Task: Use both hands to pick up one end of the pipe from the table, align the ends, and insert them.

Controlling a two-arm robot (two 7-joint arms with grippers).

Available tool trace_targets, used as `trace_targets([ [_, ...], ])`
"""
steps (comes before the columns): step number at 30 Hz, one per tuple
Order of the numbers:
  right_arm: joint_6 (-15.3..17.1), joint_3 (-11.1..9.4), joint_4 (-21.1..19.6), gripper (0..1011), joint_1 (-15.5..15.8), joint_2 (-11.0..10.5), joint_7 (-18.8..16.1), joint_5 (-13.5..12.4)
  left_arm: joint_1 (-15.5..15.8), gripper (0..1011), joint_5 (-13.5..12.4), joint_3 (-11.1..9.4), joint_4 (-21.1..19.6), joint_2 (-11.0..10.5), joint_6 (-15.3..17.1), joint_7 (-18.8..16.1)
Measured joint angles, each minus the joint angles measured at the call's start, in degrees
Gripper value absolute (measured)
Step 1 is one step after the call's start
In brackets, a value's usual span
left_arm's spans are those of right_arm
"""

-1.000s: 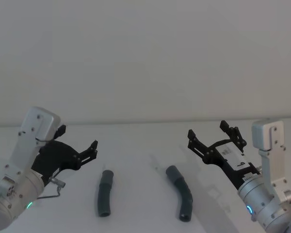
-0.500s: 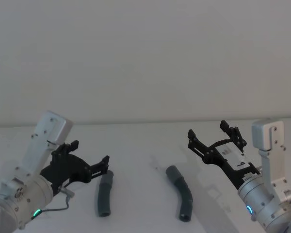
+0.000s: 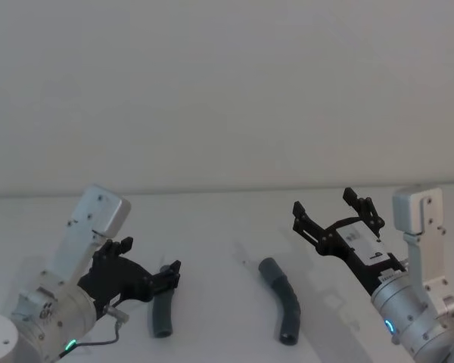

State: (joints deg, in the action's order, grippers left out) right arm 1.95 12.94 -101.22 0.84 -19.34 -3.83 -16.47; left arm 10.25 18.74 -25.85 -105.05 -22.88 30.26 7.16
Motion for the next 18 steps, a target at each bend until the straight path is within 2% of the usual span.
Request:
trace_targets([
  [18, 0.0, 0.0, 0.0, 1000, 0.0, 0.0, 0.0, 0.0, -0.59, 1000, -0.52, -0.49, 0.35, 3.68, 6.46, -3.18],
])
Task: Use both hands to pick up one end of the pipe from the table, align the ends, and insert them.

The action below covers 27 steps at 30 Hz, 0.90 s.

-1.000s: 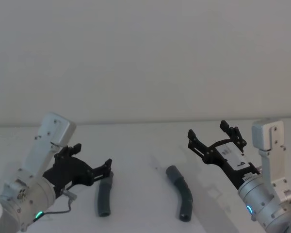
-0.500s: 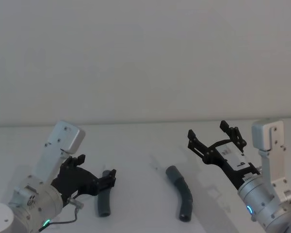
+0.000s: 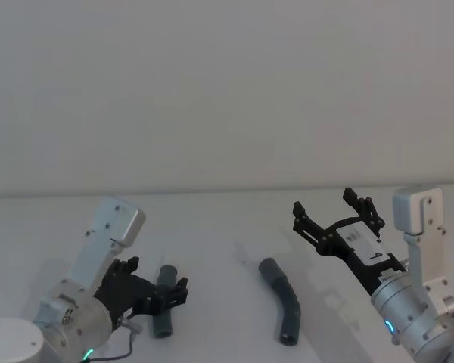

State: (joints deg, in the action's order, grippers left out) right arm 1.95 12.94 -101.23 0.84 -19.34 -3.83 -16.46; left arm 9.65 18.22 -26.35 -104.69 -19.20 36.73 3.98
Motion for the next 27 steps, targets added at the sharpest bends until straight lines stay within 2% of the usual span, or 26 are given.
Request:
trace_targets([
  [6, 0.0, 0.0, 0.0, 1000, 0.0, 0.0, 0.0, 0.0, 0.18, 1000, -0.4, -0.35, 0.67, 1.34, 1.46, -0.78],
  [27, 0.0, 0.0, 0.0, 1000, 0.0, 0.0, 0.0, 0.0, 1.05, 1000, -0.79, -0.24, 2.43, 3.87, 4.52, -1.27],
])
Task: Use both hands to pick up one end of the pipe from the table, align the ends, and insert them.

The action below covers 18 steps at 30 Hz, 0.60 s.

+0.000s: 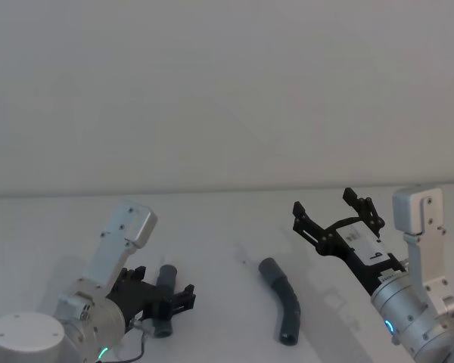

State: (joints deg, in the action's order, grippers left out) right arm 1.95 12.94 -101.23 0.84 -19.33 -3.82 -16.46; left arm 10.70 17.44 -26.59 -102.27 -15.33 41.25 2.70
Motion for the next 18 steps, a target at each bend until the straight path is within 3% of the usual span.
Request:
trace_targets([
  [18, 0.0, 0.0, 0.0, 1000, 0.0, 0.0, 0.0, 0.0, 0.76, 1000, -0.01, 0.24, 1.42, 1.4, 2.15, 0.55],
])
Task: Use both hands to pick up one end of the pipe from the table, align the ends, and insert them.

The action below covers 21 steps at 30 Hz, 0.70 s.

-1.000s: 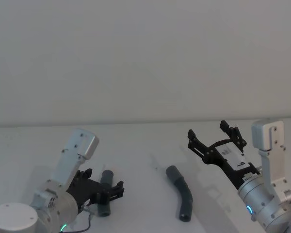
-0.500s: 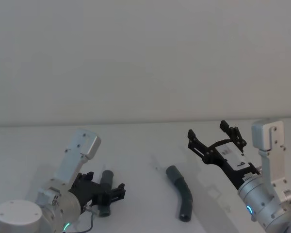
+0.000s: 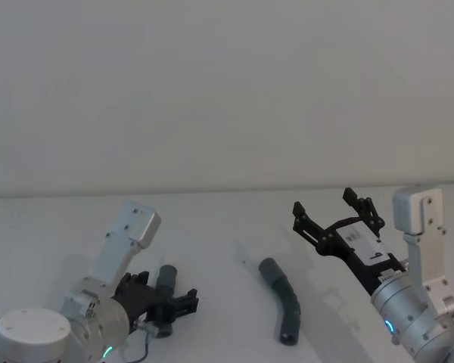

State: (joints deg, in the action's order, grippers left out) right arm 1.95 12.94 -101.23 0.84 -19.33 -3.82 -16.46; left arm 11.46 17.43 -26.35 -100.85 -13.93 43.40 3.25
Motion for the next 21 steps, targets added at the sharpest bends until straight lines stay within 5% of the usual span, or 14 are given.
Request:
trace_targets([
  [8, 0.0, 0.0, 0.0, 1000, 0.0, 0.0, 0.0, 0.0, 0.18, 952, -0.09, 0.0, 0.27, 0.27, 0.43, 0.21],
  [21, 0.0, 0.0, 0.0, 1000, 0.0, 0.0, 0.0, 0.0, 0.27, 594, -0.19, 0.0, 0.44, 0.46, 0.68, 0.34],
])
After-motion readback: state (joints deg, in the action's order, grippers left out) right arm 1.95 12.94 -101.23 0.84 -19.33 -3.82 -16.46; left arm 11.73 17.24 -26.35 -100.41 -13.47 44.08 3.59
